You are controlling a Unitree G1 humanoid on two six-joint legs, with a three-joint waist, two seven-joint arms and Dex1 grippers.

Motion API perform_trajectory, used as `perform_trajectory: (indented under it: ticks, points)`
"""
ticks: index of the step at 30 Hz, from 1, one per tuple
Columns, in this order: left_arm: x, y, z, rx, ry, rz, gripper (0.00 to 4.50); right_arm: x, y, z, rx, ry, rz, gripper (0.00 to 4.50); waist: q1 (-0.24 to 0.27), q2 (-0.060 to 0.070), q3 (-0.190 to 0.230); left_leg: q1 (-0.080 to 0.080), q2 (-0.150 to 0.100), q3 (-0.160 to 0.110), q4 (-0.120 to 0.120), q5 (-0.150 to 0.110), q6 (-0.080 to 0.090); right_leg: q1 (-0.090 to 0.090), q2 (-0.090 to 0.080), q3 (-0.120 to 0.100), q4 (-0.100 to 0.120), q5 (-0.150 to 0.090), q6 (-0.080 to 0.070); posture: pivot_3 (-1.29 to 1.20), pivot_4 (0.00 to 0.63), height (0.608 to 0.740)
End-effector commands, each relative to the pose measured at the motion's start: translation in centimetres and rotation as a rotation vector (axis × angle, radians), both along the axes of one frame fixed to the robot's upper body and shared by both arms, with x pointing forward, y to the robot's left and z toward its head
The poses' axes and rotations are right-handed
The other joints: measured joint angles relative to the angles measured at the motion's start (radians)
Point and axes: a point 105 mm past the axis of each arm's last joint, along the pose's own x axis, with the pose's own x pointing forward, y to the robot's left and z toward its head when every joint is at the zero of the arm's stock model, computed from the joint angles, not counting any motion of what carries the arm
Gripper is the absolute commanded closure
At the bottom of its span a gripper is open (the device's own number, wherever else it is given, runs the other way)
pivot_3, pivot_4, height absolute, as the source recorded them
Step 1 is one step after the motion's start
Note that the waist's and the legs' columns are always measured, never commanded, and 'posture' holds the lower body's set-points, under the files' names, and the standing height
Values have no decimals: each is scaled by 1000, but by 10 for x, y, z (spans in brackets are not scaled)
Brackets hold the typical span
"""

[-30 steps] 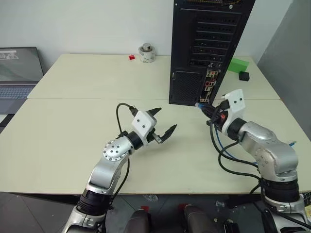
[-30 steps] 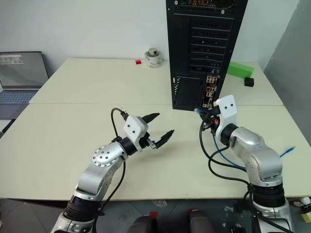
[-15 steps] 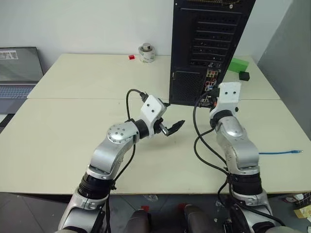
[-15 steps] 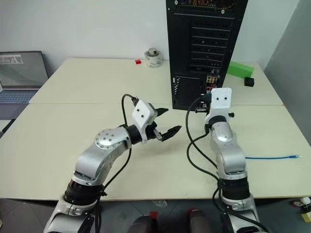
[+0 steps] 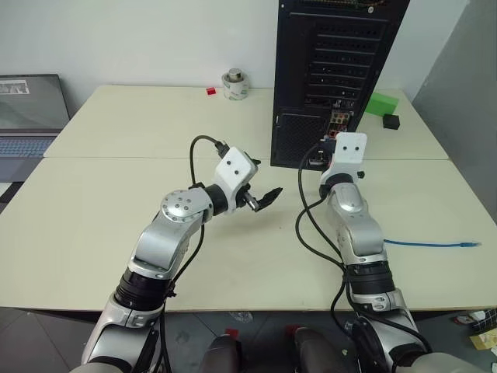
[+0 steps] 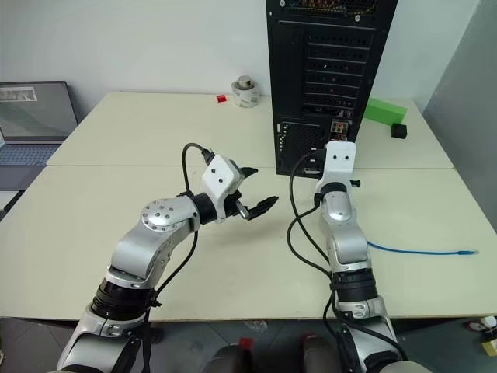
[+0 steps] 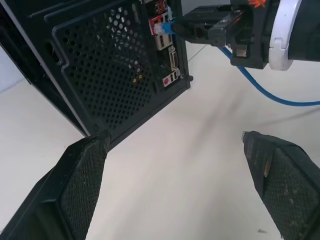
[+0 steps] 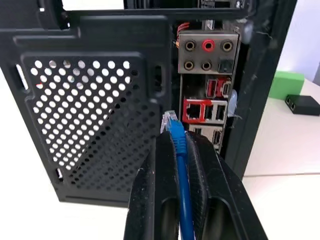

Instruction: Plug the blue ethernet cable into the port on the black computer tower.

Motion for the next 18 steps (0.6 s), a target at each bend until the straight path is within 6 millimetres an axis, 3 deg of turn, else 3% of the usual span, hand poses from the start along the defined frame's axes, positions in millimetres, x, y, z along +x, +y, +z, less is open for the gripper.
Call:
perform_trajectory:
  ticks: [1, 18]
  points:
    - [-8, 1, 12, -25, -31, -66, 33, 2, -8, 22, -2, -93, -49, 4500, -1, 0, 0, 0, 0, 0, 0, 0, 0, 0, 0, 0, 0, 0, 0, 0, 150, 740]
    - [4, 6, 15, -19, -52, -63, 33, 9, -5, 14, -35, -71, -59, 4500, -7, 0, 0, 0, 0, 0, 0, 0, 0, 0, 0, 0, 0, 0, 0, 0, 150, 740]
